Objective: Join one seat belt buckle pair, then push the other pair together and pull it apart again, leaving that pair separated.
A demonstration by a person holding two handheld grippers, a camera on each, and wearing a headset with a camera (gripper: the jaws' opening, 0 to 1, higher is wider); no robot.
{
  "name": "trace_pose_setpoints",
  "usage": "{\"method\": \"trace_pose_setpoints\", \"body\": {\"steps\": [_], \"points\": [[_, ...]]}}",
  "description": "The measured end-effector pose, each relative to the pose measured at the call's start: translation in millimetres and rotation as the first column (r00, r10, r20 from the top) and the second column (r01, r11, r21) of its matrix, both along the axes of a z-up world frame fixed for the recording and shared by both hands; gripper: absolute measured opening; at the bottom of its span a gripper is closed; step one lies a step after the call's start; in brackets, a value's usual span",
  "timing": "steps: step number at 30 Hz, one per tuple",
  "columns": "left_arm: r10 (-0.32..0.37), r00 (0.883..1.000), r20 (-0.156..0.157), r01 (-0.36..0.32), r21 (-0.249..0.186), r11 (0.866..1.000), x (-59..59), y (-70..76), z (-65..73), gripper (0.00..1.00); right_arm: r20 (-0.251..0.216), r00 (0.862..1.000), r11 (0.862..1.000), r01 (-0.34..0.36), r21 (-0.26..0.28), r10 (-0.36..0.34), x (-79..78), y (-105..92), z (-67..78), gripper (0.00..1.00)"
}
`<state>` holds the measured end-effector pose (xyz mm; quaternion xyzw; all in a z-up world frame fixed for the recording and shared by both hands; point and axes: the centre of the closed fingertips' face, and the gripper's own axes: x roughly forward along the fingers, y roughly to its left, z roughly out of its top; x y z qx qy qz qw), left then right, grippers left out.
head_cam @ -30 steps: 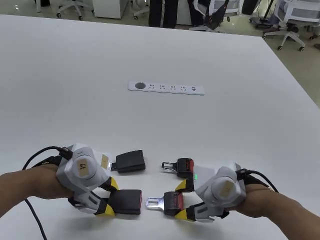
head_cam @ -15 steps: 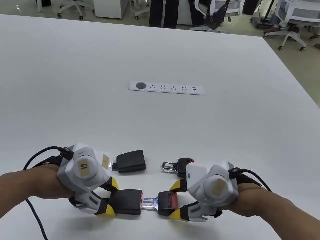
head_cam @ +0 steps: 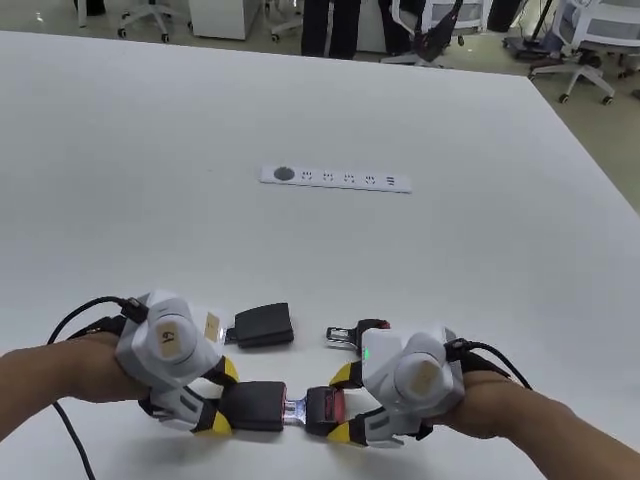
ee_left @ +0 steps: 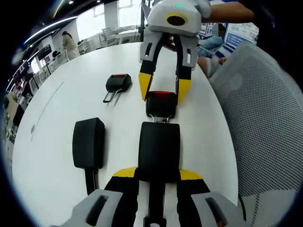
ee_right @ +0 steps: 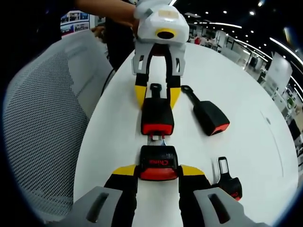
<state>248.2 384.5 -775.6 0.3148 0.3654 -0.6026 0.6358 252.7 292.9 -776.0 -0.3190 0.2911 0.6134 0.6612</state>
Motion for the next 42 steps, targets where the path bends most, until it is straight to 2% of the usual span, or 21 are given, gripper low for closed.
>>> {"method": "trace_pose_setpoints", "body": {"steps": [17,42], "points": [[0.009,1.0,0.005,-0.009,-0.012,1.0,0.0,0.3,0.1,0.31,0.011,1.0,1.0,0.009,0.0,-0.009,-0.6,1.0,-0.5,0.29],[0.009,1.0,0.002,-0.009,-0.019,1.0,1.2,1.4,-1.5,0.31,-0.007,1.0,1.0,0.012,-0.021,-0.012,-0.5,7.2,1.9,0.27]]}}
